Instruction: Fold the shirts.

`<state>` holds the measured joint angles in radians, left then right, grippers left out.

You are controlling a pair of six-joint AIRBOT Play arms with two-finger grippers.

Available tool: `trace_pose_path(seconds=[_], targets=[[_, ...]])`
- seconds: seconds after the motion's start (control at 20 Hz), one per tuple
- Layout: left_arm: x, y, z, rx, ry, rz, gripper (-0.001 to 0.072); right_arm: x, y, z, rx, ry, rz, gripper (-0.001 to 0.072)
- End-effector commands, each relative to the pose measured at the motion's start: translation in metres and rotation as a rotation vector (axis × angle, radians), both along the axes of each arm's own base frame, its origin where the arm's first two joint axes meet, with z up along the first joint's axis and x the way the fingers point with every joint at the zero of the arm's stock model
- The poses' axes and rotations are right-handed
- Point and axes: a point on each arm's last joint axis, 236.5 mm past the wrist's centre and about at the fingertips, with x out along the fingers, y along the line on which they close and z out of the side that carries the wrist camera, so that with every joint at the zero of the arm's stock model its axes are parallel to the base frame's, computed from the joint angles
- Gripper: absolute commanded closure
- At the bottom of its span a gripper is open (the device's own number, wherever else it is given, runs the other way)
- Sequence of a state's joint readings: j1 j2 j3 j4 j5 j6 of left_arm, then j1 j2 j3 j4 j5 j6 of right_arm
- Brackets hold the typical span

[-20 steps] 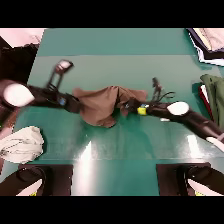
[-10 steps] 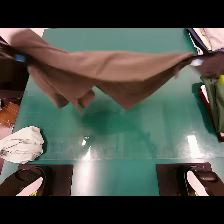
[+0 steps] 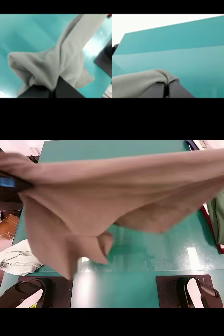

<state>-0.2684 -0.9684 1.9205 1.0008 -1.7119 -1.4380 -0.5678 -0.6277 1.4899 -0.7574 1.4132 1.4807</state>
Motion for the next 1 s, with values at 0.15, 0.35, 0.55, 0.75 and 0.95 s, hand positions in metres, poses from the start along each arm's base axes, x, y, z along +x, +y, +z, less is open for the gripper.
trace_pose_path(seconds=[0.15,0.35,0.55,0.75,0.95], targets=[[0.056,-0.01,-0.173,0.124,0.379,0.018,0.0678,0.041,0.023,-0.092,0.144,0.384,0.222,0.0693],[0.106,-0.018,-0.298,0.143,0.511,0.1,0.0678,0.097,0.047,-0.213,0.075,0.603,0.25,0.0693],[0.154,-0.024,-0.352,0.15,0.558,0.169,0.0675,0.126,0.075,-0.282,0.046,0.709,0.283,0.0693],[0.166,-0.005,-0.322,0.15,0.574,0.157,0.0135,0.138,0.077,-0.28,0.033,0.741,0.312,0.0693],[0.141,0.028,-0.303,0.184,0.64,0.108,0.0135,0.154,0.057,-0.239,0.027,0.632,0.263,0.0693]])
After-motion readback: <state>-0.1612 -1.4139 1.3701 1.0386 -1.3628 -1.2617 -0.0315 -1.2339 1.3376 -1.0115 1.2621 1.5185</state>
